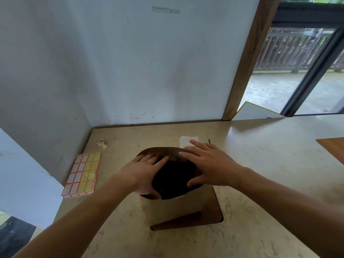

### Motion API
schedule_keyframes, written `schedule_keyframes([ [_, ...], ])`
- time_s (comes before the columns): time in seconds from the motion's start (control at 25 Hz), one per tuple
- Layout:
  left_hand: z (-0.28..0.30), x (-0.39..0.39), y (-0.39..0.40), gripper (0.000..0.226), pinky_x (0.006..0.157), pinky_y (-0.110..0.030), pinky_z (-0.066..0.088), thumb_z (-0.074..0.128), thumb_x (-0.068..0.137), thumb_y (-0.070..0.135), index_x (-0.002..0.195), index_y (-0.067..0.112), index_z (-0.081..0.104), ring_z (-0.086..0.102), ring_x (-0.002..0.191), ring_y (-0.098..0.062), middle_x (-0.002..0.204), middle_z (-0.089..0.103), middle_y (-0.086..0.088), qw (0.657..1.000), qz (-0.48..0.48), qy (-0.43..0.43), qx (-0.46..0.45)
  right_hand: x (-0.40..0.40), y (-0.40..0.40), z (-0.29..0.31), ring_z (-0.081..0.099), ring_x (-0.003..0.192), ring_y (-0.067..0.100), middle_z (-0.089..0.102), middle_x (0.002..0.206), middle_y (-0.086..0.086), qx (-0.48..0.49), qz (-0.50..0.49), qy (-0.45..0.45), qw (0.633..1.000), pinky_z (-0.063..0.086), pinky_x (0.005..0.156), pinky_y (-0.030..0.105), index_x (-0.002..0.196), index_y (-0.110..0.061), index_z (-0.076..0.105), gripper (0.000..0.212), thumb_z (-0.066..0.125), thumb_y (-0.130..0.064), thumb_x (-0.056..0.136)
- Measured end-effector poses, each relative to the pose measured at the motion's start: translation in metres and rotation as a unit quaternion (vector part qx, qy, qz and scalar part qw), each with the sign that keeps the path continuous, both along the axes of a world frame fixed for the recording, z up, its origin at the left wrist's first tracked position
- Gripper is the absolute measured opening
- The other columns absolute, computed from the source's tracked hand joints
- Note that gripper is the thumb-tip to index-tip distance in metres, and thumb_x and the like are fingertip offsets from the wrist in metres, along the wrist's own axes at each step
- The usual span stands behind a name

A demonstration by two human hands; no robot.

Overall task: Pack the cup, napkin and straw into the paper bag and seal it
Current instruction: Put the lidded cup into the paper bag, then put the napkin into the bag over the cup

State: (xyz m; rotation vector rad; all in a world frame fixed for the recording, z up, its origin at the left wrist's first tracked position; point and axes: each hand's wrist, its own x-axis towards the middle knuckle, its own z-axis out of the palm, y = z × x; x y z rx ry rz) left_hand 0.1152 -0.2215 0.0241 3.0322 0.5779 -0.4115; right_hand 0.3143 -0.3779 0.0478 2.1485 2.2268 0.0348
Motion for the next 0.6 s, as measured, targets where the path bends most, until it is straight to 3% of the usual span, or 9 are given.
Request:
schedule_keyframes([
  [0.12,-0.003,-0.002,0.002,0.117,0.108,-0.035,-0.012,0.06,0.069,0.076,0.146,0.039,-0.019,-0.004,0.148,-0.021,0.163,0.002,-0.002,1.0,-0.001,-0.022,-0.006,0.006,0.001,-0.002,0.019,0.146,0.018,0.034,0.154,-0.009,0.013,-0.019,0.074,0.997,0.019,0.115,0.042,0.146,-0.036,0.031,0.083,0.042,-0.08,0.077],
  [0.28,-0.004,-0.003,0.004,0.119,0.108,-0.035,-0.013,0.06,0.067,0.078,0.143,0.044,-0.024,-0.007,0.148,-0.021,0.163,-0.002,-0.001,1.0,-0.003,-0.02,-0.014,0.037,0.024,-0.01,0.049,0.123,0.01,0.057,0.133,-0.009,0.16,-0.132,0.227,0.951,0.044,0.099,0.037,0.128,-0.033,0.055,0.06,0.035,-0.071,0.087],
  [0.4,-0.006,-0.004,0.005,0.121,0.108,-0.035,-0.014,0.06,0.065,0.08,0.14,0.047,-0.029,-0.01,0.147,-0.019,0.162,-0.005,0.0,0.999,-0.004,-0.026,-0.023,0.075,0.053,-0.028,0.055,0.118,0.017,0.06,0.131,-0.003,0.183,-0.224,0.205,0.935,0.044,0.095,0.036,0.126,-0.026,0.059,0.04,0.045,-0.049,0.096],
  [0.6,-0.009,-0.004,0.005,0.124,0.107,-0.035,-0.02,0.059,0.062,0.083,0.134,0.051,-0.037,-0.021,0.142,-0.013,0.16,-0.015,0.005,0.999,-0.005,-0.041,-0.032,0.124,0.091,-0.075,0.054,0.12,0.024,0.056,0.135,0.002,0.056,-0.275,0.166,0.945,0.046,0.094,0.04,0.13,-0.024,0.057,0.037,0.051,-0.037,0.097],
])
